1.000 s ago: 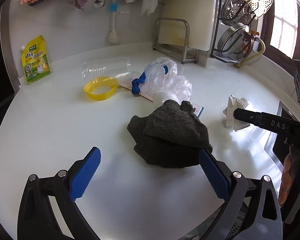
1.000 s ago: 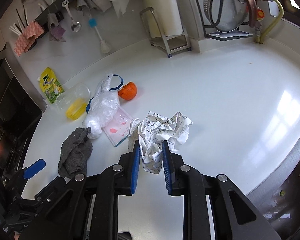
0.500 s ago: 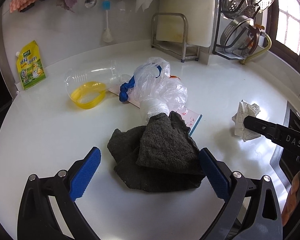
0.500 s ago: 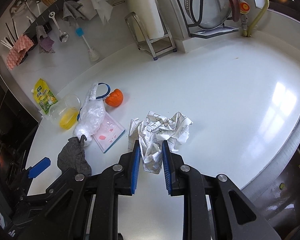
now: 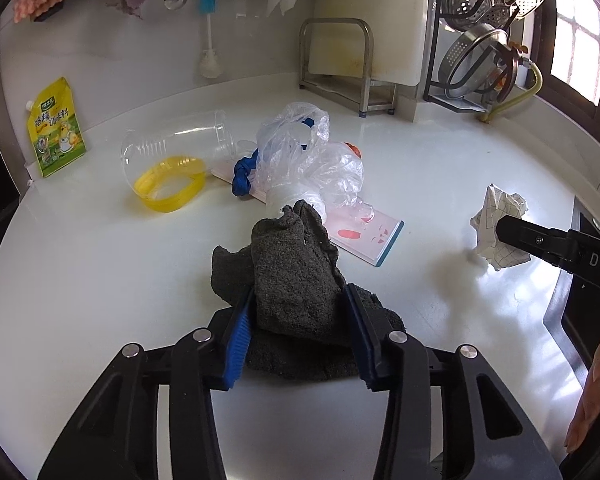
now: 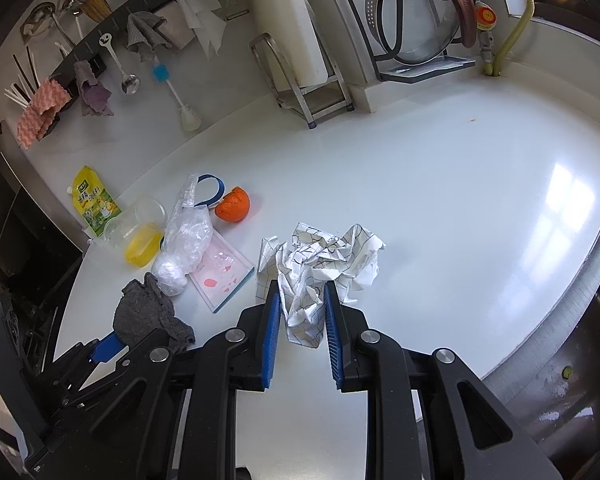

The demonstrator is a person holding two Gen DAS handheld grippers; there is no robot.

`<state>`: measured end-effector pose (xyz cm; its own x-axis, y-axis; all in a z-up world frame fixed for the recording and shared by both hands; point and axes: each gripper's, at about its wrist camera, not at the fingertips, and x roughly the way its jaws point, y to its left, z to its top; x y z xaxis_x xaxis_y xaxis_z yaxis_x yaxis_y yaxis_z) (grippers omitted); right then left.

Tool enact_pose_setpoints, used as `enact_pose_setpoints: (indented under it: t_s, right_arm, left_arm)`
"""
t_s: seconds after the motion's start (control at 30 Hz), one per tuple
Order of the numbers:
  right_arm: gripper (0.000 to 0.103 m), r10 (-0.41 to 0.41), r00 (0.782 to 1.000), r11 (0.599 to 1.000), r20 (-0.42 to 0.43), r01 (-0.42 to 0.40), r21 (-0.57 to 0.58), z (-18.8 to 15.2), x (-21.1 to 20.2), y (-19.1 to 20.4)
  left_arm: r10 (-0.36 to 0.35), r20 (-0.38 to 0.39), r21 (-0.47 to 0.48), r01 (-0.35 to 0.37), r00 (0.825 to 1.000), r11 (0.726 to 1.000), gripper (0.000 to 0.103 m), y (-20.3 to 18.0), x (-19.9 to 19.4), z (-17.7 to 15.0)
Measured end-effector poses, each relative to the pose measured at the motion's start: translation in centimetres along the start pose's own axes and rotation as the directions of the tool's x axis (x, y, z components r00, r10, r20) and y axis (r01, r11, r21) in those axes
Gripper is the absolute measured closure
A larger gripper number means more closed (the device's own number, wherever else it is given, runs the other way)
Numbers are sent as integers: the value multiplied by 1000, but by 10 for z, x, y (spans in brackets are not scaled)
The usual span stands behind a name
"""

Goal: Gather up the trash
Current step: 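Close the left tool on the dark grey cloth while the right tool holds the paper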

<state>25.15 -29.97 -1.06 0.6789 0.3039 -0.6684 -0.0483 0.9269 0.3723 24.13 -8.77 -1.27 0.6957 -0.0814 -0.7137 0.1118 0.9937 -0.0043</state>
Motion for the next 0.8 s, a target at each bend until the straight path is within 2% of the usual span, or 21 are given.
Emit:
enact_pose_setpoints:
  t_s: [0.13,0.43,0.8]
  right_arm:
    - [82,-2,1000,1000,6,2,-2,0,-1,1]
    - [82,-5,999,999,36,7,-38,-11,-15,11]
    - [82,-40,996,994,84,48,-93,-70,-72,33]
  left_arm:
    - [3,23,4,-3,1000,1000,67,5,-13,-1]
    - [44,90,55,-49,995,997,68,12,-55,-12]
    - [22,107,85,-31,994,996,68,17,-97,-48]
